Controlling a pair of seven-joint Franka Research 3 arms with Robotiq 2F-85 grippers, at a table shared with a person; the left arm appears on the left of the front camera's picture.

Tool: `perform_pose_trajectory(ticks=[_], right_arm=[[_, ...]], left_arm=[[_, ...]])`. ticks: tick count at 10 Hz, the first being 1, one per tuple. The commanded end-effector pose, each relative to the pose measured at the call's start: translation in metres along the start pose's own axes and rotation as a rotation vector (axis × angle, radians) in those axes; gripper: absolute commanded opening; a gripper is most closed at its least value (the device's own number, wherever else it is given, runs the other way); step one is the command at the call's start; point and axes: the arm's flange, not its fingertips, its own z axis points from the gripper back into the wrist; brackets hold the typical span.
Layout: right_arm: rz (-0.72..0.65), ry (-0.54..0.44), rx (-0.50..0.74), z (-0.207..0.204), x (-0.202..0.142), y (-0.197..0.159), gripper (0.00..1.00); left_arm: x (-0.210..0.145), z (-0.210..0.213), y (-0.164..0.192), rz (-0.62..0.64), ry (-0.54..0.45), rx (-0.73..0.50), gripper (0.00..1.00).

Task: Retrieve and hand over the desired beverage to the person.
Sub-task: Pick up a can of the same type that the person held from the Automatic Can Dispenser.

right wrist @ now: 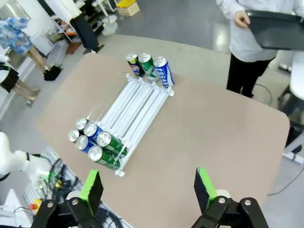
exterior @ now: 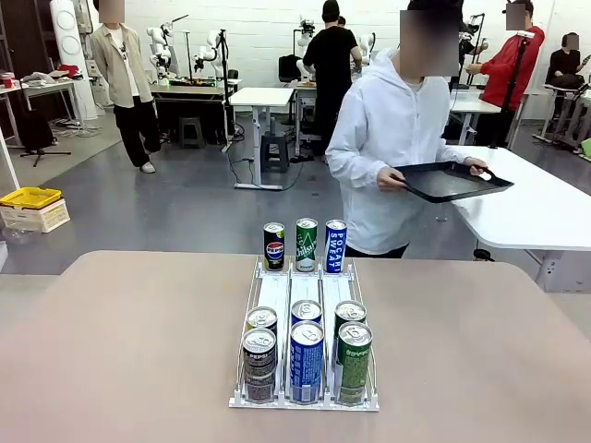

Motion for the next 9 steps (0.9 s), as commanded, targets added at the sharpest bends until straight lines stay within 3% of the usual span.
perform_pose_trajectory(ticks=[1, 3, 9], right_arm=[[-0.004, -0.03, 0.085, 0.004, -0.007, -0.019, 1.0], [-0.011, -0.022, 0.033, 0.005, -0.005, -0.009, 1.0], [-0.011, -0.022, 0.033, 0.005, -0.005, -0.009, 1.0]], left_arm=[[0.006, -0.008, 0.01, 0.062, -0.066, -0.012, 1.0], [0.002, -0.003, 0.006, 0.034, -0.027, -0.007, 1.0], [0.002, -0.003, 0.006, 0.034, -0.027, -0.007, 1.0]])
